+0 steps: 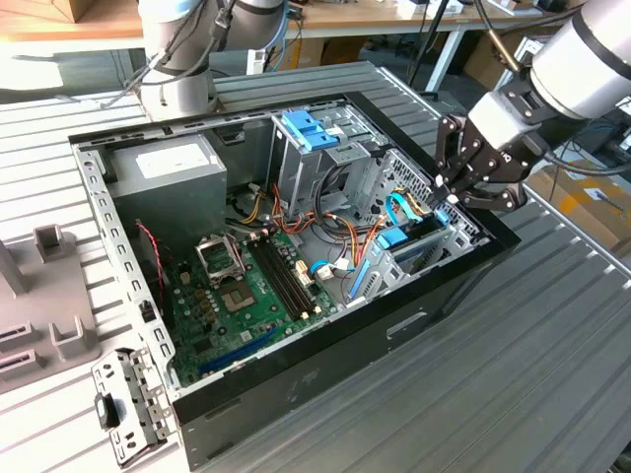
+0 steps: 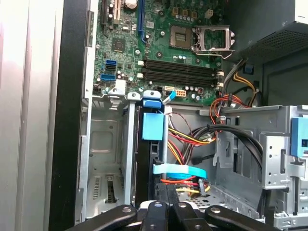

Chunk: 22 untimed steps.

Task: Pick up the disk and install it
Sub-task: 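Insert the second disk wire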

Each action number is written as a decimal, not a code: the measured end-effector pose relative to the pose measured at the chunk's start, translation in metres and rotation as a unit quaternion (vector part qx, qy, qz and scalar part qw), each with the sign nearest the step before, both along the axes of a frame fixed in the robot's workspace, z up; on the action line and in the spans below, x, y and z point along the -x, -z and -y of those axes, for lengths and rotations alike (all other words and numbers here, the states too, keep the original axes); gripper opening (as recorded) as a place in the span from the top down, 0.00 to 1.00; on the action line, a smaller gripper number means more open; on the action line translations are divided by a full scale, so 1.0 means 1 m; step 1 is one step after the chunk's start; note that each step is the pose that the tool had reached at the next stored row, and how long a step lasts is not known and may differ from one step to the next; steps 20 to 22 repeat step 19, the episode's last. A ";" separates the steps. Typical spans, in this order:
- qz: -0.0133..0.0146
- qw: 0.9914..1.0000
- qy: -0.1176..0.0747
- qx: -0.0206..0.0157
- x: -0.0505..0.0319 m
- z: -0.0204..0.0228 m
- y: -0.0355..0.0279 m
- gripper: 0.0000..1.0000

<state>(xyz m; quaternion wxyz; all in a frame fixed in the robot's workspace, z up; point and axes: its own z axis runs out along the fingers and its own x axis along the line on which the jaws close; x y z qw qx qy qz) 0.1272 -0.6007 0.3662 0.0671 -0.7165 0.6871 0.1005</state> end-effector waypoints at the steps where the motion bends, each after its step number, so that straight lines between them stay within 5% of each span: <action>1: 0.000 1.000 0.000 0.000 -0.0013 0.0000 -0.0017 0.89; 6: 0.000 1.000 0.000 -0.001 -0.0107 0.0000 -0.0105 0.89; 22: 0.000 1.000 0.000 -0.001 -0.0141 0.0000 -0.0108 0.89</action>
